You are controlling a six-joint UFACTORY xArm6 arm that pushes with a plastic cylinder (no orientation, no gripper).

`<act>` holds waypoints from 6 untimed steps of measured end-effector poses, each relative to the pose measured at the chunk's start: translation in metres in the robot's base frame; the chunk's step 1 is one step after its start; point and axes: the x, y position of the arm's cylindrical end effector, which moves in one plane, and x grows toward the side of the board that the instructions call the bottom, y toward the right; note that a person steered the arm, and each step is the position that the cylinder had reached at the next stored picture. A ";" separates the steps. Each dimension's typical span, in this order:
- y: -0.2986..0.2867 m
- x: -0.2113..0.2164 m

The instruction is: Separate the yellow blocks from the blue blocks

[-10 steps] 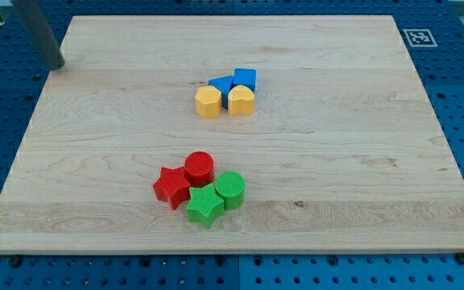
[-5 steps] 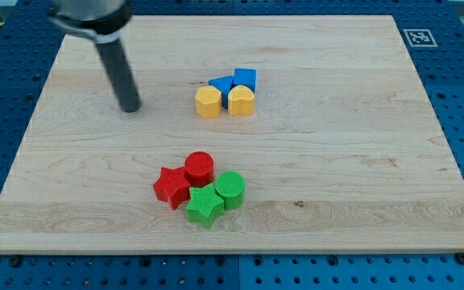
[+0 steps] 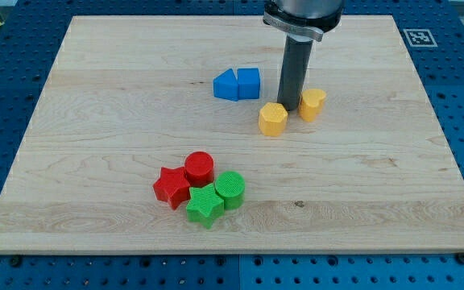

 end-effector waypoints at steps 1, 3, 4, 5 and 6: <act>0.028 0.000; 0.105 0.042; 0.088 0.025; 0.043 0.005; -0.022 -0.004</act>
